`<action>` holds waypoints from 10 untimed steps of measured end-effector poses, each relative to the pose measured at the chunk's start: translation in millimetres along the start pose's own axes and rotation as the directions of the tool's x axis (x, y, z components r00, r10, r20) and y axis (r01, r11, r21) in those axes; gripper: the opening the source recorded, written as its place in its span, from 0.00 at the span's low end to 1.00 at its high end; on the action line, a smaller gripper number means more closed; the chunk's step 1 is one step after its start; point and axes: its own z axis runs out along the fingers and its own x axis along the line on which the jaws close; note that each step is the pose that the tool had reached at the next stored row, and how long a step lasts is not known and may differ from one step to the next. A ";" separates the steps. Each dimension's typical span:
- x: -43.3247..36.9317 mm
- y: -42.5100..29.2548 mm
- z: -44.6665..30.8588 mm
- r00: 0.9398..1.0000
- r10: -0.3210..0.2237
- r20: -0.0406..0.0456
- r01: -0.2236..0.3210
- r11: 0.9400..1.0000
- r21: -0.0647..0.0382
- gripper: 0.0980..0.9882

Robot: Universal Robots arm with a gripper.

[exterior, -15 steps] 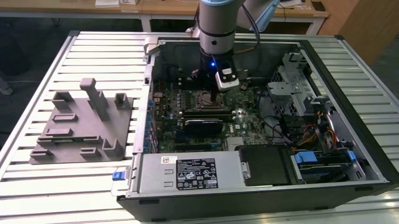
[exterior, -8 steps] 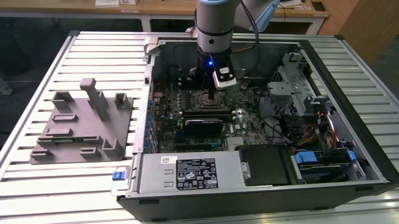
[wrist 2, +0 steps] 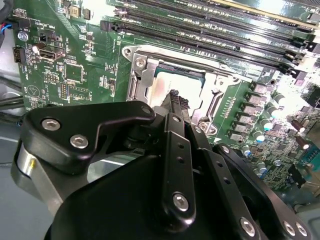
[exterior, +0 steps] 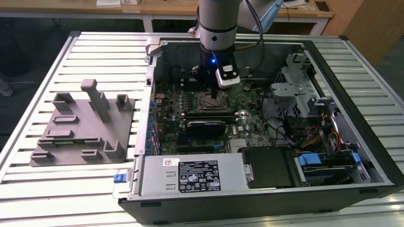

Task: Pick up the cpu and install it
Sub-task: 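Install the second cpu locking lever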

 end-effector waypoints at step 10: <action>-1.0 -2.5 0.0 1.000 0.000 0.000 0.000 1.000 0.000 0.01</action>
